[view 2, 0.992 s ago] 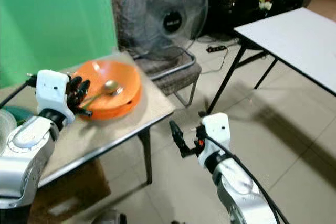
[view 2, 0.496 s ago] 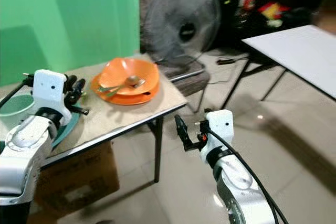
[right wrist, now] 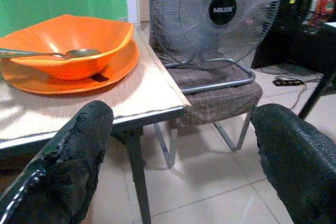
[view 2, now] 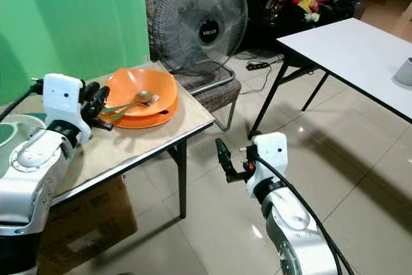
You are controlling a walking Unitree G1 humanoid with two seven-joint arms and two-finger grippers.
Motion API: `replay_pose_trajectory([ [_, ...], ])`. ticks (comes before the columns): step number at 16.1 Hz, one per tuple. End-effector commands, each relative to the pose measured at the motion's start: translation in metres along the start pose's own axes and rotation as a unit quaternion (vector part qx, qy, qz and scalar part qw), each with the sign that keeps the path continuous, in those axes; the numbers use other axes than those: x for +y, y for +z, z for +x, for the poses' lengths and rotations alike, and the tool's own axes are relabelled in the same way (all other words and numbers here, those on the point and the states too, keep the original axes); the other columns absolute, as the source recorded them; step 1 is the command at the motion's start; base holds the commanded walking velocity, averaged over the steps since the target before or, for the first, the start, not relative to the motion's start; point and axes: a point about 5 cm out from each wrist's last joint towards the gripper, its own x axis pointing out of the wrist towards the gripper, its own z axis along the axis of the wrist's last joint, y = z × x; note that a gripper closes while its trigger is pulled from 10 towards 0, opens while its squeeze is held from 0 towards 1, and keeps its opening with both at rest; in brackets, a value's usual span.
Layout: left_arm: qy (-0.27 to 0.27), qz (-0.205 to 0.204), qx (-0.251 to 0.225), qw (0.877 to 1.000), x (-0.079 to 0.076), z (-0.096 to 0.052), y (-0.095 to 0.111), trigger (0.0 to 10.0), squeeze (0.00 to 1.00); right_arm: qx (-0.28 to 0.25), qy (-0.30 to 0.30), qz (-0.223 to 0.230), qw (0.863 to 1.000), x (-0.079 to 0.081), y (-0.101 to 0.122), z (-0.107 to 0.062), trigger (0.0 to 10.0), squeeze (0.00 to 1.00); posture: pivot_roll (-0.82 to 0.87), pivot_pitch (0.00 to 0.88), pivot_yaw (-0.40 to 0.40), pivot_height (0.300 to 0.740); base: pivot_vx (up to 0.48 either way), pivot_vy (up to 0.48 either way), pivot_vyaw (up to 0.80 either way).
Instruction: Setting the table
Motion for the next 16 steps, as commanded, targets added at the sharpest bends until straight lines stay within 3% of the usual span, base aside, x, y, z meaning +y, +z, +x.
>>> replay_pose_trajectory([
  [1, -0.007, 0.003, -0.004, 1.000, 0.002, 0.003, 0.003, 10.0, 0.00, 0.006, 0.002, -0.009, 1.000, -0.002, -0.002, 0.002, 10.0, 0.00, 0.05, 0.000, -0.075, 0.740, 0.000, 0.000, 0.00],
  [4, -0.042, 0.034, 0.025, 0.998, 0.007, 0.012, -0.005, 10.0, 0.00, 0.024, 0.015, -0.017, 0.999, 0.000, -0.007, -0.002, 10.0, 0.00, 0.03, 0.000, -0.070, 0.740, 0.000, 0.000, 0.00],
  [7, -0.069, 0.024, 0.059, 0.996, 0.016, 0.027, -0.009, 10.0, 0.00, 0.035, 0.032, -0.014, 0.999, -0.001, -0.006, -0.006, 10.0, 0.00, 0.02, 0.000, -0.061, 0.740, 0.000, 0.000, 0.00],
  [8, -0.085, 0.018, 0.062, 0.994, 0.018, 0.036, -0.007, 10.0, 1.00, 0.038, 0.045, -0.015, 0.998, -0.001, -0.004, -0.006, 10.0, 0.00, 0.01, 0.000, -0.064, 0.740, 0.000, 0.000, 0.00],
  [9, -0.115, -0.002, 0.075, 0.991, 0.019, 0.052, -0.001, 10.0, 1.00, 0.044, 0.069, -0.017, 0.997, -0.001, -0.001, -0.006, 10.0, 0.65, 0.00, 0.000, -0.066, 0.740, 0.000, 0.000, 0.00],
  [10, -0.145, -0.001, 0.096, 0.985, 0.016, 0.067, 0.001, 10.0, 1.00, 0.048, 0.089, -0.018, 0.995, -0.003, 0.003, -0.005, 10.0, 1.00, -0.02, 0.000, -0.065, 0.740, 0.000, 0.000, 0.00],
  [12, -0.147, 0.017, 0.115, 0.982, 0.018, 0.083, 0.002, 10.0, 1.00, 0.060, 0.113, -0.030, 0.991, -0.005, 0.006, -0.005, 10.0, 1.00, -0.04, 0.000, -0.068, 0.740, 0.000, 0.000, 0.00],
  [13, -0.142, -0.005, 0.131, 0.981, 0.021, 0.095, 0.005, 10.0, 1.00, 0.075, 0.139, -0.040, 0.987, -0.006, 0.010, -0.007, 10.0, 1.00, -0.05, 0.000, -0.072, 0.740, 0.000, 0.000, 0.00],
  [14, -0.157, -0.006, 0.154, 0.976, 0.020, 0.100, 0.004, 10.0, 0.61, 0.088, 0.163, -0.040, 0.982, -0.005, 0.011, -0.010, 10.0, 1.00, -0.06, 0.000, -0.077, 0.740, 0.000, 0.000, 0.00],
  [15, -0.166, 0.002, 0.167, 0.972, 0.018, 0.102, 0.003, 10.0, 0.00, 0.092, 0.172, -0.045, 0.980, -0.005, 0.012, -0.013, 10.0, 1.00, -0.07, 0.000, -0.079, 0.740, 0.000, 0.000, 0.00],
  [16, -0.175, 0.018, 0.186, 0.967, 0.018, 0.104, 0.002, 10.0, 0.00, 0.099, 0.182, -0.053, 0.977, -0.006, 0.014, -0.016, 10.0, 1.00, -0.08, 0.000, -0.074, 0.740, 0.000, 0.000, 0.00],
])
